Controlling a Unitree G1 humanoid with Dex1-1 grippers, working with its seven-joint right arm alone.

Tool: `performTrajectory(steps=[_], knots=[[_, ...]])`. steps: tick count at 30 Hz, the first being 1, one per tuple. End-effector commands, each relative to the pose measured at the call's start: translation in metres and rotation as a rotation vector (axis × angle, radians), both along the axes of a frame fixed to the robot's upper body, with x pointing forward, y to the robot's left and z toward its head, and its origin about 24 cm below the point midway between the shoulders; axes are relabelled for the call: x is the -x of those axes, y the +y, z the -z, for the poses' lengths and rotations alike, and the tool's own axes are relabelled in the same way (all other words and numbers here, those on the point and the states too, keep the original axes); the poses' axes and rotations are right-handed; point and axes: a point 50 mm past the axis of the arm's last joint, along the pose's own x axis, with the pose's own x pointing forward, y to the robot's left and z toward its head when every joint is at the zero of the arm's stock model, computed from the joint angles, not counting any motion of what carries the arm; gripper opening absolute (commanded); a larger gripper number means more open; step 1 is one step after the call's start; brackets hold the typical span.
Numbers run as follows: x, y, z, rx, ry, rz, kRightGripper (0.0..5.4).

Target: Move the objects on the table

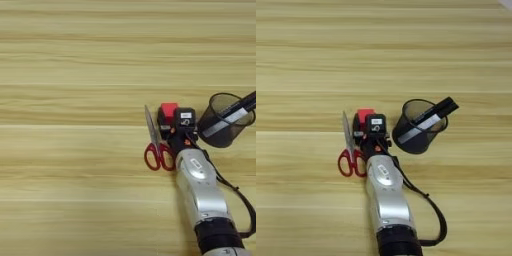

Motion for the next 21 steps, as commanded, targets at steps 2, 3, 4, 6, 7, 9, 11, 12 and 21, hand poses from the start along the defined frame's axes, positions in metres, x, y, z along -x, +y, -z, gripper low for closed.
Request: performTrajectory(steps=[2,3,4,6,7,9,11,12,21], knots=[[-0.016,-0.0003,-0.026,0.017,-0.104,-0.003,2.23],[-0.016,-0.0003,-0.0259,0.017,-0.103,-0.003,2.23],[-0.016,-0.0003,-0.0259,0.016,-0.103,-0.003,2.23],[-0.0159,-0.0002,-0.026,0.016,-0.102,-0.002,2.23],[-0.0159,-0.0001,-0.0261,0.016,-0.102,-0.002,2.23],[-0.0159,-0.0002,-0.0262,0.017,-0.102,-0.001,2.41],[-0.0158,-0.0001,-0.0264,0.019,-0.103,0.0,2.66],[-0.0158,-0.0001,-0.0266,0.02,-0.105,0.0,2.72],[-0.0156,0.0004,-0.0272,0.025,-0.11,0.0,3.61]])
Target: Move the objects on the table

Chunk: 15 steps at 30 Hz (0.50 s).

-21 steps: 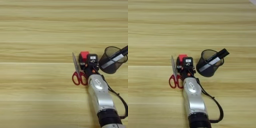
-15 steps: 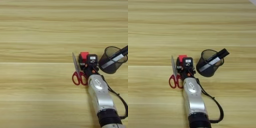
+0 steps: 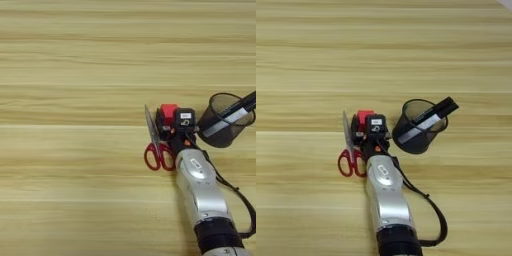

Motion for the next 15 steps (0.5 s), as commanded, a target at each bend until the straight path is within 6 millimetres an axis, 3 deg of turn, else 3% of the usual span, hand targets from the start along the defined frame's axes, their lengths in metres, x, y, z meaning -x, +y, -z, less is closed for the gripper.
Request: performTrajectory(steps=[1,15], knots=[[-0.015,0.001,-0.028,0.022,-0.122,-0.009,3.67],[-0.011,0.005,-0.04,0.037,-0.186,-0.037,5.11]])
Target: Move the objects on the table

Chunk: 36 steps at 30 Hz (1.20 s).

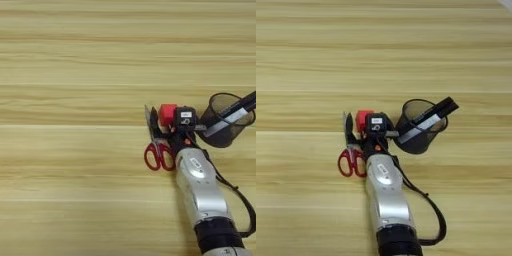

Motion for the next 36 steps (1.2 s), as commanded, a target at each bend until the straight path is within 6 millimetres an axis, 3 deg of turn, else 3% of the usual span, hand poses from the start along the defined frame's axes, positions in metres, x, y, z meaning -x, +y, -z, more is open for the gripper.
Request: performTrajectory(steps=[1,17,29,36], knots=[[-0.008,0.003,-0.034,0.032,-0.15,-0.03,5.24],[0.016,0.0,-0.037,0.043,-0.131,-0.035,5.38],[0.058,-0.006,-0.035,0.049,-0.069,-0.041,5.38],[0.07,-0.013,-0.034,0.048,-0.04,-0.02,5.38]])
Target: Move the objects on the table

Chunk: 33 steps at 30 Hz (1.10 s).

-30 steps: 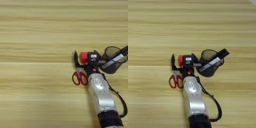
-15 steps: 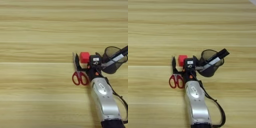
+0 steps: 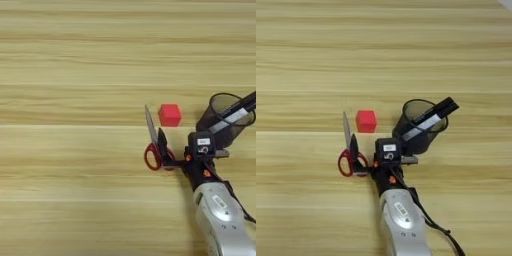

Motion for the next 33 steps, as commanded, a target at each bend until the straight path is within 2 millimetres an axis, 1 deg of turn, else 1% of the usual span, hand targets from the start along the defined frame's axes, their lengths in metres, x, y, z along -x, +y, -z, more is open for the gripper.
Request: performTrajectory(steps=[1,2,3,13,16,23,31,33], knots=[[-0.004,-0.006,-0.018,0.019,-0.084,0.007,5.38],[-0.003,-0.007,-0.018,0.02,-0.082,0.012,5.23],[-0.003,-0.009,-0.018,0.022,-0.08,0.019,5.23],[0.004,-0.022,-0.014,0.045,-0.056,0.06,3.91],[0.004,-0.023,-0.01,0.05,-0.038,0.058,3.52],[0.004,-0.032,0.005,0.06,0.026,0.095,2.7],[0.006,-0.024,0.015,0.064,0.117,0.046,1.87],[0.007,-0.019,0.016,0.059,0.13,0.017,1.66]])
